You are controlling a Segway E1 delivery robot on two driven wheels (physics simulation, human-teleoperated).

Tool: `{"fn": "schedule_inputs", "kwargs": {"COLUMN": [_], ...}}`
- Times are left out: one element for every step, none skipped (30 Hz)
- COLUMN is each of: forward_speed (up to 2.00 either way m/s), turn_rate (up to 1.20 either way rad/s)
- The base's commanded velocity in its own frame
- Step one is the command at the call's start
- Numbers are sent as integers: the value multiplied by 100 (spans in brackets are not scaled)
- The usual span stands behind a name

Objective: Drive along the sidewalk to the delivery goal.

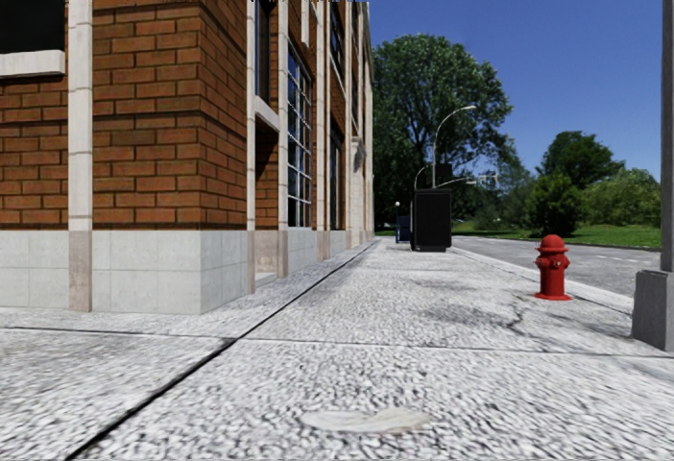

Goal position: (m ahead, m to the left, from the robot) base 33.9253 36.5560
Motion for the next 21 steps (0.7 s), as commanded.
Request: {"fn": "schedule_inputs", "kwargs": {"forward_speed": [200, 200, 200, 200, 200, 200, 200, 200, 200, 200, 200, 200, 200, 200, 200, 200, 200, 200, 200, 200, 200], "turn_rate": [120, 120, 120, 120, 120, 120, 120, 120, 120, 120, 120, 120, 120, 120, 120, 120, 120, 120, 120, 120, 120]}}
